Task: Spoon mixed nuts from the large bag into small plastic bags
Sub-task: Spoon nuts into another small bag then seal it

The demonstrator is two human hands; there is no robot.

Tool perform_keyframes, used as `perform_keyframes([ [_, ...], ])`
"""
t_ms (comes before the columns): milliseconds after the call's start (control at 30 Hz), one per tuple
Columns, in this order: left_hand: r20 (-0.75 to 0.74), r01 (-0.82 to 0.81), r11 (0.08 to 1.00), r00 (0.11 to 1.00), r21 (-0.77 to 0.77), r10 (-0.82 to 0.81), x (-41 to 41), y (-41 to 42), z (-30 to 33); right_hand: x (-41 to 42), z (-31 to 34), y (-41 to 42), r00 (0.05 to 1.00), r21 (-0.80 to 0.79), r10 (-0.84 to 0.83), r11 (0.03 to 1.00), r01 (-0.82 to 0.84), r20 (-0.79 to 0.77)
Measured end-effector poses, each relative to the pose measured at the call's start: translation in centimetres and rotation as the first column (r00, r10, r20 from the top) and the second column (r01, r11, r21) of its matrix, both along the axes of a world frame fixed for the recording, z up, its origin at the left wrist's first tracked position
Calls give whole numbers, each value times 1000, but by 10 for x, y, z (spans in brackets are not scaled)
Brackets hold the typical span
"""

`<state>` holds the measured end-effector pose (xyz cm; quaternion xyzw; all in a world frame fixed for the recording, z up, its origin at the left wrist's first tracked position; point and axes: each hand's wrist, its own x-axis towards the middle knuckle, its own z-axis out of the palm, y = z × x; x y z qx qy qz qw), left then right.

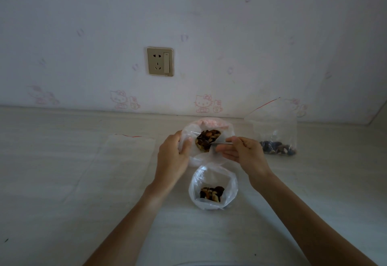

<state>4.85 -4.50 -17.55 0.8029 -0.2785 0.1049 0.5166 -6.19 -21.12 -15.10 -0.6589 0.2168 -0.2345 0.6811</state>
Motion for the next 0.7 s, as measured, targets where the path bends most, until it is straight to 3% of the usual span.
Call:
perform_keyframes([
  [200,49,-20,1000,999,-20,21,-1,3,1,-3,7,-6,1000,155,3,988,-5,12],
  [500,-126,-59,997,991,-47,52,-3,18,5,-28,30,-16,996,100,25,994,-33,81],
  [600,-56,-155,987,987,-45,152,-14,30,9,-44,35,-18,993,108,40,993,-52,110],
  [700,19,-128,991,991,-49,129,-30,42,13,-62,37,-17,990,134,66,988,-83,126],
])
